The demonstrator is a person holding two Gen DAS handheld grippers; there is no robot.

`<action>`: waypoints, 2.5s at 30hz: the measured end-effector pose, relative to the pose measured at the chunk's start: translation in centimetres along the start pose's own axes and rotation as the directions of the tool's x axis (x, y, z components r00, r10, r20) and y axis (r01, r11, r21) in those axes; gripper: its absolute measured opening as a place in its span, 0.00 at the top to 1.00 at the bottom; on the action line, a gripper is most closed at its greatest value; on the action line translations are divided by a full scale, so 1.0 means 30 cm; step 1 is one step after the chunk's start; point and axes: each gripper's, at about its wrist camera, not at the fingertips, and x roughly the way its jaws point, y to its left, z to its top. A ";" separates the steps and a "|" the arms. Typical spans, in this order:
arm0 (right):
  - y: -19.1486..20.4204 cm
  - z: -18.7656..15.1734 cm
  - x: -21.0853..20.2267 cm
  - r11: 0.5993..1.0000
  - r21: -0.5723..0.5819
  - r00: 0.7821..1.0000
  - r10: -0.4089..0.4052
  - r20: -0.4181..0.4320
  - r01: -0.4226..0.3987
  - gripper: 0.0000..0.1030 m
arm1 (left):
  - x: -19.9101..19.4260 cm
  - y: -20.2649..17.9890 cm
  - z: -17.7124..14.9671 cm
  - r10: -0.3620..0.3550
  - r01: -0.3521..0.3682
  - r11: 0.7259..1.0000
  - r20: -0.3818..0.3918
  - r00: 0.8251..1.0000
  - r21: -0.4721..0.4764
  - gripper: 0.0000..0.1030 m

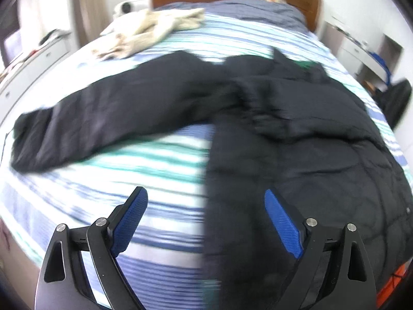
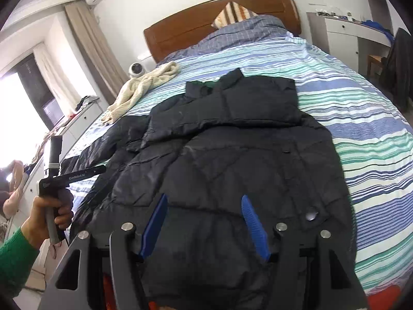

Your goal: Fold large clothes

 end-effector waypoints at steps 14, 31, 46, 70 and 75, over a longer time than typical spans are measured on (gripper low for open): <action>0.116 -0.047 -0.018 0.995 -0.100 1.000 -0.004 -0.030 0.001 0.40 | 0.165 0.752 0.057 0.146 -0.093 0.730 0.023 0.989 -0.677 0.09; 0.141 -0.062 -0.006 0.996 -0.082 0.998 0.042 -0.035 -0.045 0.40 | -0.158 0.497 0.487 0.227 -0.070 0.909 0.345 0.911 -0.411 0.94; -0.123 -0.076 -0.181 0.992 0.092 0.990 -0.099 0.104 0.089 0.40 | -0.188 -1.027 0.381 -0.307 0.130 0.873 0.324 0.895 0.469 0.37; -0.403 0.452 0.286 0.977 0.202 0.997 -0.070 0.008 0.067 0.26 | -0.265 -0.219 -0.098 -0.022 0.002 0.993 0.173 0.985 0.115 0.13; -0.451 0.497 0.532 0.965 0.256 0.993 -0.036 -0.111 0.063 0.29 | -0.257 -0.111 -0.178 0.035 -0.040 0.999 0.151 0.988 0.032 0.12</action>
